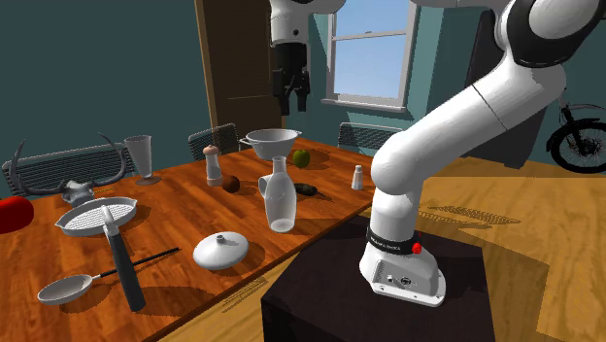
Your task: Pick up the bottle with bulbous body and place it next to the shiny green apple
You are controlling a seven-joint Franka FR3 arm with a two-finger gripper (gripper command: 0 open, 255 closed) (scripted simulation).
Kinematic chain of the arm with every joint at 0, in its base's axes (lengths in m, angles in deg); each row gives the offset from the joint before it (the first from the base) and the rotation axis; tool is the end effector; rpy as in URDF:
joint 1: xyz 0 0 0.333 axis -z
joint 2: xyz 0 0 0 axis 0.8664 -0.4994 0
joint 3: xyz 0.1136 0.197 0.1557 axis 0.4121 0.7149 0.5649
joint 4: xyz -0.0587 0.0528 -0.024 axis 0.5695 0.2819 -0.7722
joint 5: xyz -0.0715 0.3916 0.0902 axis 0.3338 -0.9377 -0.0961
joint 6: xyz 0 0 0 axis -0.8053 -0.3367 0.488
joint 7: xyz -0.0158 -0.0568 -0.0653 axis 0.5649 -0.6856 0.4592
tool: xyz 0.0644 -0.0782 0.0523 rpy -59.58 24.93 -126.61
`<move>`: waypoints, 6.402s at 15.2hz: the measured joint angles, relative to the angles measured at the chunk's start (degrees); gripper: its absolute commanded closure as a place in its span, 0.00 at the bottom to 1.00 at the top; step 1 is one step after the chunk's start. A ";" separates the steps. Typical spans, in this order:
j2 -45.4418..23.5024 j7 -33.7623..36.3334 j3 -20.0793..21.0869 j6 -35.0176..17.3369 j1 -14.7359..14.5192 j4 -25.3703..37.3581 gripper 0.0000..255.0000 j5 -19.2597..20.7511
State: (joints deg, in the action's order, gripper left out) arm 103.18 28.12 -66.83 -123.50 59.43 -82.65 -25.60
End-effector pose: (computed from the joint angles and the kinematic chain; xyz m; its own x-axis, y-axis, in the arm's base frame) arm 0.3304 0.0289 0.5487 0.9968 0.0479 -0.0646 0.0454 -0.9982 -0.0390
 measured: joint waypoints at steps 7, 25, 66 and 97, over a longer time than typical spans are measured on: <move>-3.91 -0.48 -0.68 -10.37 1.48 -6.03 0.00 1.49; -19.92 -0.47 -2.01 -36.92 4.44 -15.22 0.00 4.22; -14.72 -0.73 -2.17 -17.09 4.50 -0.56 1.00 4.25; -19.42 -0.74 -2.12 6.23 4.51 27.46 1.00 4.25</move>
State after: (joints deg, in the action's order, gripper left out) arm 83.76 27.38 -68.95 -117.27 63.95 -55.19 -21.35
